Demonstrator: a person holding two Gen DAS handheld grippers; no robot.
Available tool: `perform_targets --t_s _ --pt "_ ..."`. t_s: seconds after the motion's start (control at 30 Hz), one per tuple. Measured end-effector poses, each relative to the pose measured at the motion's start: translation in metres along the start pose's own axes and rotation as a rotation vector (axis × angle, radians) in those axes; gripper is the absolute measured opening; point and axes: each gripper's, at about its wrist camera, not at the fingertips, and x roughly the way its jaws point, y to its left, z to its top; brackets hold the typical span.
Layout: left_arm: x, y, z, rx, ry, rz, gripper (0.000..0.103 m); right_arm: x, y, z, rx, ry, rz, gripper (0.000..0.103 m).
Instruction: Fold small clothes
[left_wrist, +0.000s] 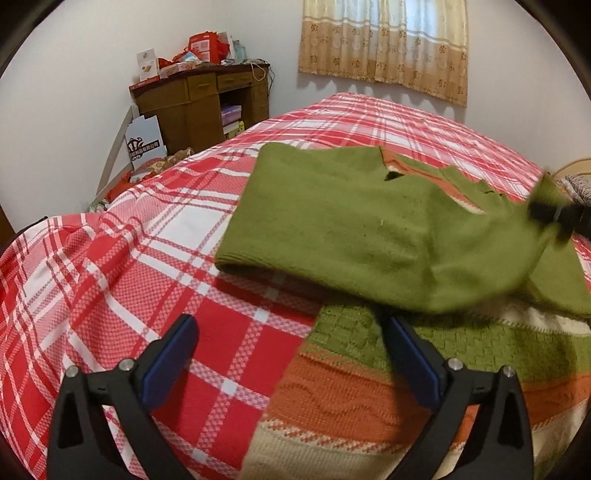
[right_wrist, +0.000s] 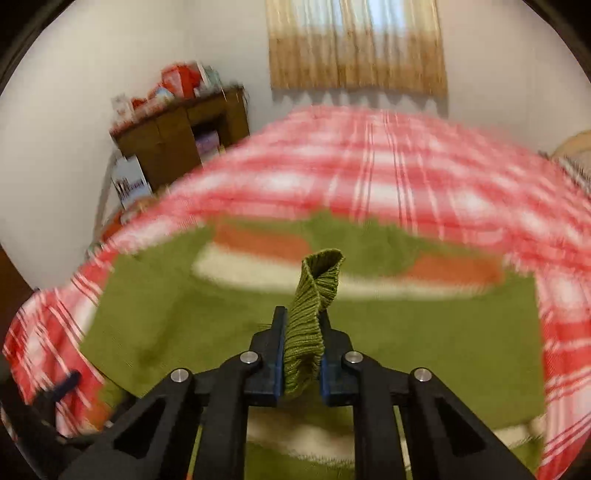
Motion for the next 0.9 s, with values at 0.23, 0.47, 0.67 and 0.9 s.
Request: perform_targets --t_s 0.23,0.47,0.67,0.9 --pt "0.001 0.009 0.002 -0.006 0.0 0.003 0.103 -0.076 0.009 0.057 -0.035 -0.236 0.005 0.013" --pt "0.0 0.01 0.004 -0.007 0.0 0.007 0.103 -0.111 -0.031 0.061 -0.049 -0.339 -0.139 0.013" --pt "0.0 0.011 0.005 -0.006 -0.001 0.011 0.103 -0.069 -0.112 0.013 0.026 -0.175 -0.321 0.013" --pt "0.0 0.011 0.005 -0.002 0.0 0.016 0.103 -0.009 -0.18 -0.063 0.237 0.089 -0.268 0.029"
